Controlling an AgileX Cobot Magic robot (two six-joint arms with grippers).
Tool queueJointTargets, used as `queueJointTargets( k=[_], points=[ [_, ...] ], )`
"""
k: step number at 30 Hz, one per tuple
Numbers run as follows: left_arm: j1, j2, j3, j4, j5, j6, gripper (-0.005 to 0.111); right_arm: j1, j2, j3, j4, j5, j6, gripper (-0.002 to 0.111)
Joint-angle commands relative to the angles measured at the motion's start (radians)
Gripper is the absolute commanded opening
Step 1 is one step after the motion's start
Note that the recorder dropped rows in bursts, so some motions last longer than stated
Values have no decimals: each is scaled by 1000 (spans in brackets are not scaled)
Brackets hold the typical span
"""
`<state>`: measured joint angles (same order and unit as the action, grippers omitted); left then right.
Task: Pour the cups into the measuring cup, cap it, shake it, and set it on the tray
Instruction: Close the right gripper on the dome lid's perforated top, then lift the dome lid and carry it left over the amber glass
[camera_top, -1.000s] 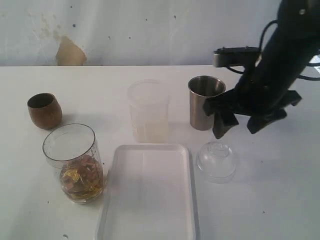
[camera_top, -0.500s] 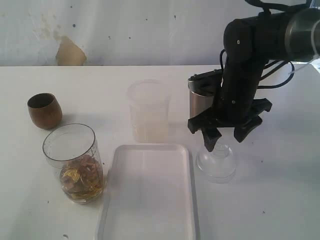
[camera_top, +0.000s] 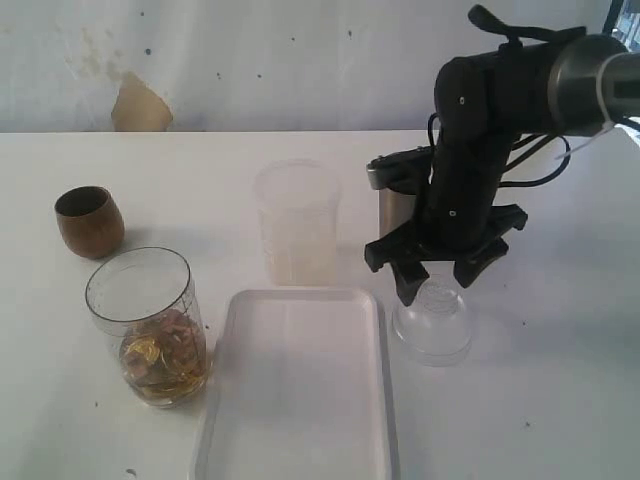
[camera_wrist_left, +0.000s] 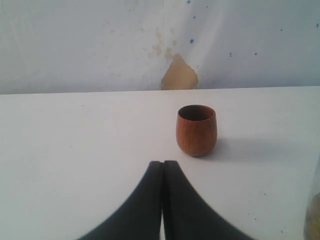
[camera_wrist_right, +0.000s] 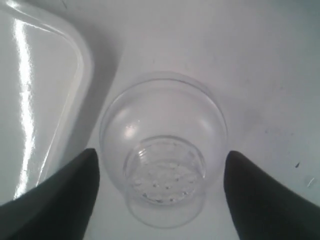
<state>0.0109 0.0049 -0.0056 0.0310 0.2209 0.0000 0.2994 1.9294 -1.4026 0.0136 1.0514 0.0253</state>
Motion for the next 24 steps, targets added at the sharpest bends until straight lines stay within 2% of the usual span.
queueJointTargets(
  k=[1, 11, 13, 20, 24],
  points=[
    [4, -5, 6, 3, -11, 0, 0, 2, -1, -3, -7, 16, 5, 61],
    [4, -5, 6, 3, -11, 0, 0, 2, -1, -3, -7, 32, 23, 56],
    [4, -5, 6, 3, -11, 0, 0, 2, -1, -3, -14, 46, 23, 47],
    [4, -5, 6, 3, -11, 0, 0, 2, -1, -3, -23, 109, -3, 3],
    [4, -5, 6, 3, -11, 0, 0, 2, -24, -3, -23, 109, -6, 0]
  ],
)
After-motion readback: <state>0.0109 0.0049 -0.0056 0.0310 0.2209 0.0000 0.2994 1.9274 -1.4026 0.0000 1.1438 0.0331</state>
